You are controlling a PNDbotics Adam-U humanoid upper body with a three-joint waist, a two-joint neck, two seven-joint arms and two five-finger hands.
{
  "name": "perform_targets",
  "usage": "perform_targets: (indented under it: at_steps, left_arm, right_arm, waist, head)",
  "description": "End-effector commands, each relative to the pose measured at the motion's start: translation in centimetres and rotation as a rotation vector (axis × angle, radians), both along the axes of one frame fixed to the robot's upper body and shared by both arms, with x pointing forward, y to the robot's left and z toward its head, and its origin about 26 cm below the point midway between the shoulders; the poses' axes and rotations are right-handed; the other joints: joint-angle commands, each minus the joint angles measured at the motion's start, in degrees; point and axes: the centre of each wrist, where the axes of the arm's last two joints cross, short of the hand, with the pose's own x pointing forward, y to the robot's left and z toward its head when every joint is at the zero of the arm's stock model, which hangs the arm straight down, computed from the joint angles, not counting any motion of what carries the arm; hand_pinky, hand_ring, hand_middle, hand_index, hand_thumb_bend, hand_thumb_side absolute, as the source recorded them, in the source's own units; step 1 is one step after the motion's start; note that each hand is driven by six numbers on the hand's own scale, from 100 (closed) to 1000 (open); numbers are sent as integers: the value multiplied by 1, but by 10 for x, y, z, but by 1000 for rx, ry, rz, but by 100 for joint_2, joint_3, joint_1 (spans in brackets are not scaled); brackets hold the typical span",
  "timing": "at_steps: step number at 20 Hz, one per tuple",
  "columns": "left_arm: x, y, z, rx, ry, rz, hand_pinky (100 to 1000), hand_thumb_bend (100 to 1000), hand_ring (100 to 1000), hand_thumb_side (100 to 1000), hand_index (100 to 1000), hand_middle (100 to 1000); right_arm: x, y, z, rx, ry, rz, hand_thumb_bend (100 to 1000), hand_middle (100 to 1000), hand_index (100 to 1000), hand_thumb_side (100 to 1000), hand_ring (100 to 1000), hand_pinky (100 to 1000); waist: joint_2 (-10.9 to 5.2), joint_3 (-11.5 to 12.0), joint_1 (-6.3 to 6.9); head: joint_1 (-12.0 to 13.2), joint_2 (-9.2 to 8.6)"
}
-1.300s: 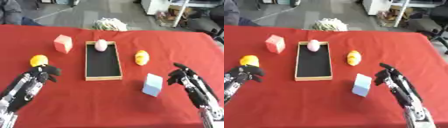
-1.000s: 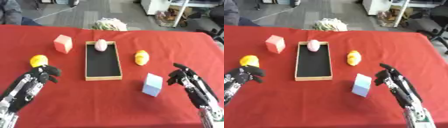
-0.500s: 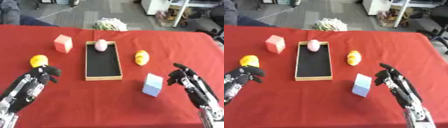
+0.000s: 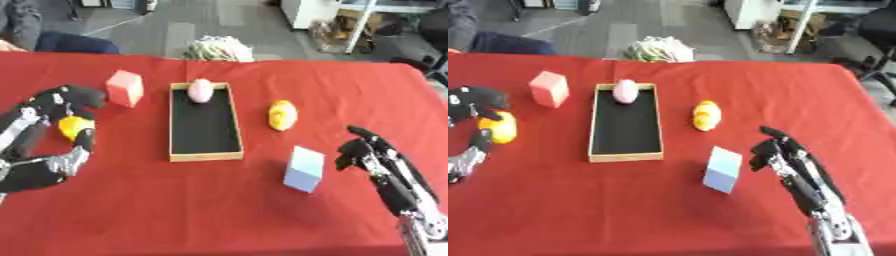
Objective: Pick up objects on the table and place them in the box.
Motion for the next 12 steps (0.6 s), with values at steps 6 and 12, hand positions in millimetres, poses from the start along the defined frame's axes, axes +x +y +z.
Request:
perform_targets:
  at_steps: [6,12]
  left_arm:
    - [45,22,45,544,76,101,788,100,762,339,898,778]
    - [114,49,24,943,37,256,789,116,756,360,897,778]
  right_arm:
    - [0,-4,7,-39,-13,29,100,587,894,607,561,527]
    - [1,-3,7,-28,-18,25,100,587,894,605,561,527]
  waist:
    - [-192,-217,88]
    - [-154,-229,26]
  head:
    - [139,-20]
    - [116,-20]
